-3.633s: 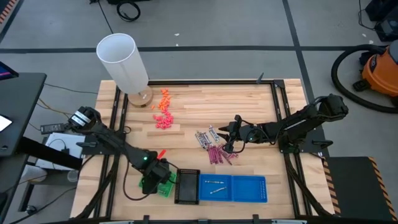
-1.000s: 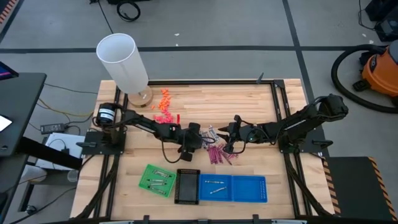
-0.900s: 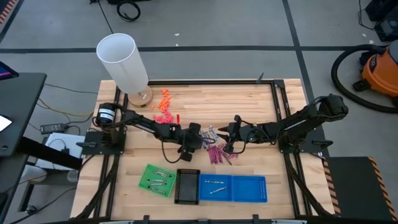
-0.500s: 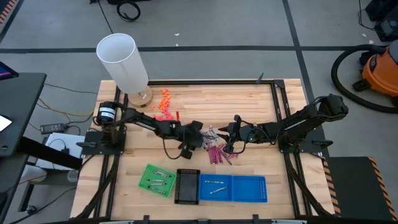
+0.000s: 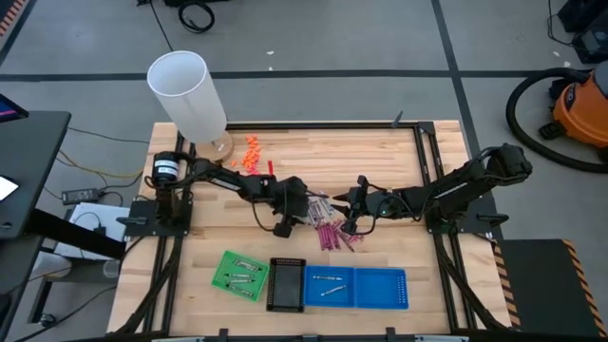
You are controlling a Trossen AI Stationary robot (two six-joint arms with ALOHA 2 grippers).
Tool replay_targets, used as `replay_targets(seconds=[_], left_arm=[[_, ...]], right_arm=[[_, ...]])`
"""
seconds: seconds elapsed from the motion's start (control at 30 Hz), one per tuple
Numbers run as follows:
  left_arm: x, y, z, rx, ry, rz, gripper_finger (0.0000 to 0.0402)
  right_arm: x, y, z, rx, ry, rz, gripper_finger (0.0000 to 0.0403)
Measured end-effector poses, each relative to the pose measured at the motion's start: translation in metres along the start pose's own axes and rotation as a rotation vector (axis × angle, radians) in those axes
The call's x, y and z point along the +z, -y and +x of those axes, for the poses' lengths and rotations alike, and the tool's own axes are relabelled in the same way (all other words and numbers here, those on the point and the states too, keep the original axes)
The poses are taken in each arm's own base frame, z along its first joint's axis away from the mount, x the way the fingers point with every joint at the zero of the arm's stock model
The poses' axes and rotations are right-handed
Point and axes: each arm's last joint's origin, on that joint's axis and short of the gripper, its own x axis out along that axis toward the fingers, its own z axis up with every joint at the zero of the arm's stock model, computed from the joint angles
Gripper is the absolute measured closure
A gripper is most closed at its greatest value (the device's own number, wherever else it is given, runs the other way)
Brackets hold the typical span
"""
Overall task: Sort crayons
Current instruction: Put the black crayon into the green bin
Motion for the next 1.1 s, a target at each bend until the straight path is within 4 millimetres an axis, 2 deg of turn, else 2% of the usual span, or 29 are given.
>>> replay_targets(seconds=[0.2,0.47,0.63,0.77,0.97,1.1], left_arm=[[-0.001,0.005,0.0,0.009,-0.043,-0.015,0.0284],[0.001,0.014,0.001,0.054,-0.085,-0.03,0.0381],[0.007,0.026,-0.005,0.1,-0.101,-0.022,0.0385],[0.014,0.042,-0.025,0.077,-0.127,-0.026,0.0383],[0.036,0.069,-0.078,0.046,-0.065,-0.079,0.0383],[0.05,0.093,-0.11,-0.069,0.025,-0.138,0.0383]], right_arm=[[0.0,0.0,0.0,0.0,0.0,0.003,0.0276],[0.0,0.0,0.0,0.001,-0.001,0.003,0.0276],[0.0,0.0,0.0,0.004,-0.002,0.004,0.0276],[-0.001,0.0,0.0,0.005,-0.006,0.004,0.0276],[-0.001,0.0,0.0,0.004,-0.009,0.002,0.0276],[-0.001,0.0,0.0,0.003,-0.013,-0.001,0.0276]])
